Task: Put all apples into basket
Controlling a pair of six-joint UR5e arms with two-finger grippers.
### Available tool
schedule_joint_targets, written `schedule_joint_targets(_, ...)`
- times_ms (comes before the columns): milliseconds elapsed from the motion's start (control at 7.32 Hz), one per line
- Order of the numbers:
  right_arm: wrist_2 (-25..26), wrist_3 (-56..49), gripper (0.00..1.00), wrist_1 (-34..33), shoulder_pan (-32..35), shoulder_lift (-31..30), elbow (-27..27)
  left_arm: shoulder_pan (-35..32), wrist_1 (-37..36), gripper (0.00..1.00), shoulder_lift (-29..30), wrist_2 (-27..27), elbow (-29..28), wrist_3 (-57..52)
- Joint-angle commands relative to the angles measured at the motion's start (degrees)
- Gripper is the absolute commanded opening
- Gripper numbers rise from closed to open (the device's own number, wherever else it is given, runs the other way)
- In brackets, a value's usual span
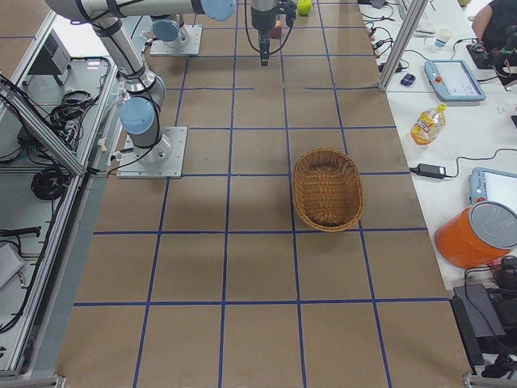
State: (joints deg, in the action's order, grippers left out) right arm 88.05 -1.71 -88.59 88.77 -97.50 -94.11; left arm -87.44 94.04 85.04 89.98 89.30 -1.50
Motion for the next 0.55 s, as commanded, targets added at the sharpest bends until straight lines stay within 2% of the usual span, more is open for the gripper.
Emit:
schedule_joint_targets(0, 0.0, -0.1, 1.0, 0.0, 0.0, 0.0, -0.1, 0.4, -0.3, 1.0, 0.5, 0.1, 0.2, -0.3)
schedule_joint_targets(410, 0.1, -0.1, 1.0, -0.1, 0.0, 0.0, -0.3, 0.4, -0.9, 1.0, 1.2, 0.0, 0.1, 0.3)
